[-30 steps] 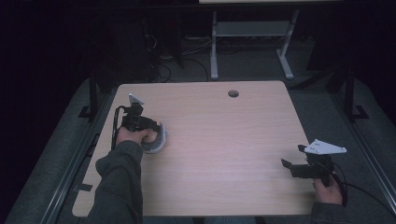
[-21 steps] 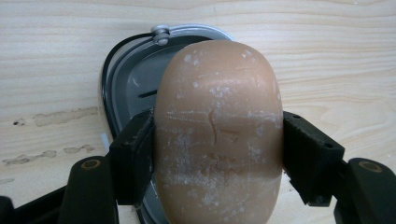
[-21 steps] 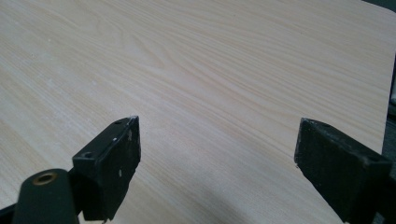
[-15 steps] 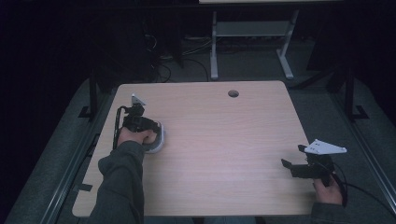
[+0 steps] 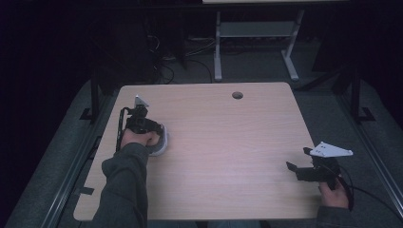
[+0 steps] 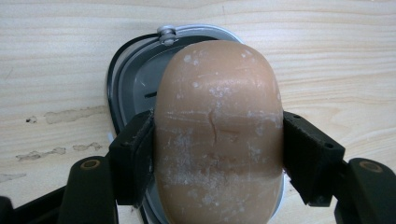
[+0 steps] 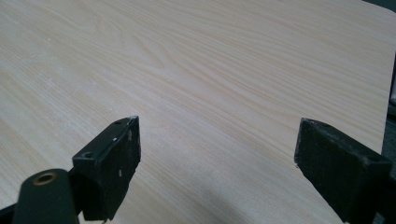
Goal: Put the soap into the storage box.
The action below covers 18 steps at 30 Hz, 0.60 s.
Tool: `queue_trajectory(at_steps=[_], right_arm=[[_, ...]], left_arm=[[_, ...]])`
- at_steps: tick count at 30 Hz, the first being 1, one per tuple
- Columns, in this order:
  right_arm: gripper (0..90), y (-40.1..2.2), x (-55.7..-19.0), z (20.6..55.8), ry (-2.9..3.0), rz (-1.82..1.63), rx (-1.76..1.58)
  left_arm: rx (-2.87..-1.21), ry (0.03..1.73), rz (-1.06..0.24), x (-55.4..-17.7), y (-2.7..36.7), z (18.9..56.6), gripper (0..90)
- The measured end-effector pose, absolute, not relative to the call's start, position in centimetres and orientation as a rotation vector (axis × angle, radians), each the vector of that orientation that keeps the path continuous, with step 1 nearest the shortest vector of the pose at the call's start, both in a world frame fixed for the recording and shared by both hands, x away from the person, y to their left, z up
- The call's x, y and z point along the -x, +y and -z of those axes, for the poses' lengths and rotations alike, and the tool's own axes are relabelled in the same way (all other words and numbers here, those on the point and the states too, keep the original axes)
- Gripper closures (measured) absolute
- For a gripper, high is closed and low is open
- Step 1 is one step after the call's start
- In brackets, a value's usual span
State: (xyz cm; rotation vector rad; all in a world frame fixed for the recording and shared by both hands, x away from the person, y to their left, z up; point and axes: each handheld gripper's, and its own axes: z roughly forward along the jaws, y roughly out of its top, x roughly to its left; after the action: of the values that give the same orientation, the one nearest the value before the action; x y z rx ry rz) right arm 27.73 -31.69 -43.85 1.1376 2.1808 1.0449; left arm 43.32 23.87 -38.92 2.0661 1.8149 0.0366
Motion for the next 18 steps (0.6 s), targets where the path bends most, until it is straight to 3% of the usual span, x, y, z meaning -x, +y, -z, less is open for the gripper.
queue_trajectory(at_steps=[18], right_arm=[[14.0, -31.6, -27.7, 43.8, 2.176, -1.047, -1.146]], left_arm=[[-2.054, 1.782, -0.059, -43.2, 23.4, 37.9, 35.0]])
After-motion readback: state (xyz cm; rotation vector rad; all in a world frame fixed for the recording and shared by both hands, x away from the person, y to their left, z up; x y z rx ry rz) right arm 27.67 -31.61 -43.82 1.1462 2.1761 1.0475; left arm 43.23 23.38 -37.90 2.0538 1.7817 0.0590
